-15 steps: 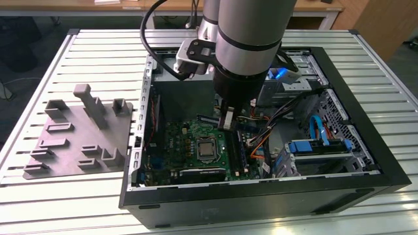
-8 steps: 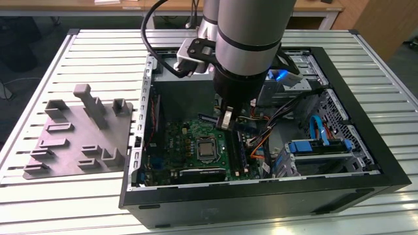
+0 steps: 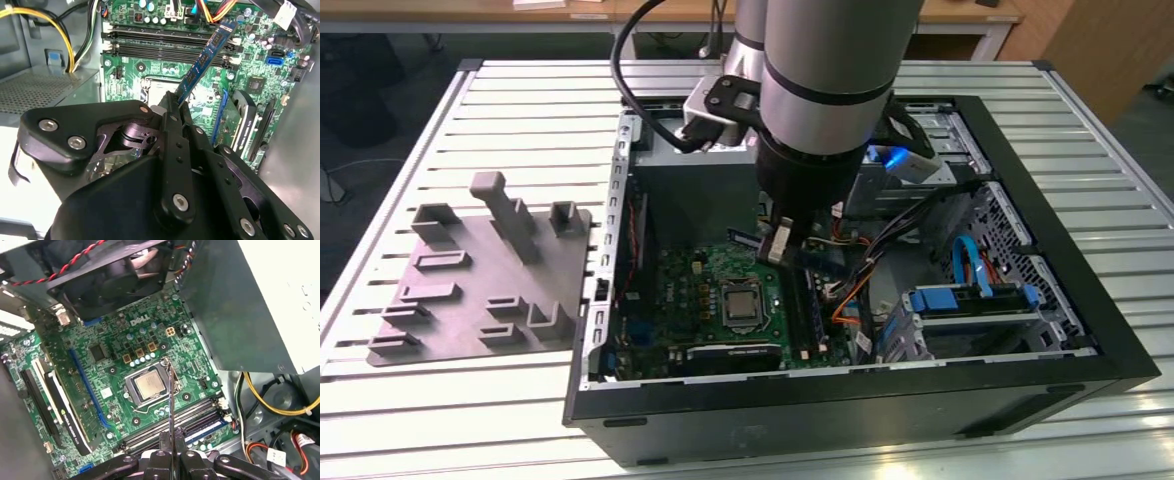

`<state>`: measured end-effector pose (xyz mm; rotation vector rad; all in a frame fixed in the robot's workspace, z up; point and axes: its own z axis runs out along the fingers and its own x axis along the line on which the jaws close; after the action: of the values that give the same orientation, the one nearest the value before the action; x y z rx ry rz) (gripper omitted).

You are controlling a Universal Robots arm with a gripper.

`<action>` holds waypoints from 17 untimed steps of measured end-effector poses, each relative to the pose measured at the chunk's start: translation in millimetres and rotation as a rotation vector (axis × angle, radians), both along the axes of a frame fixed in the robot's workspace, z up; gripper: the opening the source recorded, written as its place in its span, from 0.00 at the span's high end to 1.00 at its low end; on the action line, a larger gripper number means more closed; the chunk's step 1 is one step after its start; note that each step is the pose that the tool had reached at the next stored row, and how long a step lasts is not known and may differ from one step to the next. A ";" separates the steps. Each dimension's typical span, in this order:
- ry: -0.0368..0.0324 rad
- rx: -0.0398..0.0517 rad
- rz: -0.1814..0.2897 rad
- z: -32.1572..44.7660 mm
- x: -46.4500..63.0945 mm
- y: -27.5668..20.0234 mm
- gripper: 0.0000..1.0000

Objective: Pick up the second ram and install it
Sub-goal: 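Insert the second ram into the second slot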

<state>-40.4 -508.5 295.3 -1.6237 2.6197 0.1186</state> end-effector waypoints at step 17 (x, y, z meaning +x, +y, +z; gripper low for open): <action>0.0000 -0.0002 -0.145 -0.9 0.0 0.0 0.86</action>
<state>-40.5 -508.5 294.5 -1.4278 2.7258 0.1115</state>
